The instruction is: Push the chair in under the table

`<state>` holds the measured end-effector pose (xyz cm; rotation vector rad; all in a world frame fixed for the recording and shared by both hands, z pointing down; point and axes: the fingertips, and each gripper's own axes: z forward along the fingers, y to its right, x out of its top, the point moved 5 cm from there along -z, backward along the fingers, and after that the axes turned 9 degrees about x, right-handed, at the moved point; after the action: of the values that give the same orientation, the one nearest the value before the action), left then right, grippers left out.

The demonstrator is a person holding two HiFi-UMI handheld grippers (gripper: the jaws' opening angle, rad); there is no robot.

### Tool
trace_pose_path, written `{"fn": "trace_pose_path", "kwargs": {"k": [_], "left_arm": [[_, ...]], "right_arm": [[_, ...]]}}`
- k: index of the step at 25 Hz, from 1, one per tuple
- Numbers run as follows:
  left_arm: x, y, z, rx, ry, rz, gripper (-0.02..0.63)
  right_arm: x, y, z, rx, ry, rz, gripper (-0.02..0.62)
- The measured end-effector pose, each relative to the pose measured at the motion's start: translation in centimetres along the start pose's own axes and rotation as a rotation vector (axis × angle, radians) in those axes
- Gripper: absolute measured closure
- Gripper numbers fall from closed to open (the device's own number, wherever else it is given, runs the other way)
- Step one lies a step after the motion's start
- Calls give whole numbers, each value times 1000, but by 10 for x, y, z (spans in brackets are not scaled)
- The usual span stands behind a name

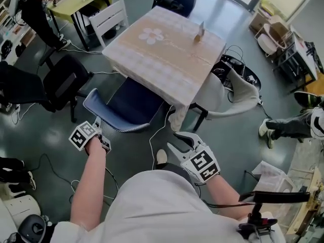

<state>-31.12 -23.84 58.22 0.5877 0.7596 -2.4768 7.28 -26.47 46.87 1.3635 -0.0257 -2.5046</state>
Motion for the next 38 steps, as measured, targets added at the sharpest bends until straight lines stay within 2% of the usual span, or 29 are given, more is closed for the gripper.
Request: {"fn": "trace_pose_path", "kwargs": {"k": [5, 8, 10, 12, 18, 21, 29, 38], "left_arm": [[-12, -10, -55, -211, 3, 194, 409], [-22, -22, -99, -325, 28, 300, 484], [-31, -29, -129, -417, 37, 358, 541], [-39, -41, -157, -473, 38, 402, 578], [-61, -80, -223, -553, 47, 566, 594], [-74, -96, -248, -606, 26, 619, 594], [-82, -129, -285, -653, 30, 660, 594], [-79, -147, -293, -674, 32, 675, 594]], "right_arm": [[2, -44, 8, -3, 16, -16, 446], [3, -73, 16, 5, 31, -26, 451], [2, -94, 19, 2, 36, -31, 487], [2, -117, 21, 3, 40, -35, 529], [0, -186, 32, 32, 52, -67, 566], [-1, -216, 38, 47, 54, -78, 571], [5, -268, 49, 88, 44, -117, 575], [3, -293, 55, 86, 22, -139, 580]]}}
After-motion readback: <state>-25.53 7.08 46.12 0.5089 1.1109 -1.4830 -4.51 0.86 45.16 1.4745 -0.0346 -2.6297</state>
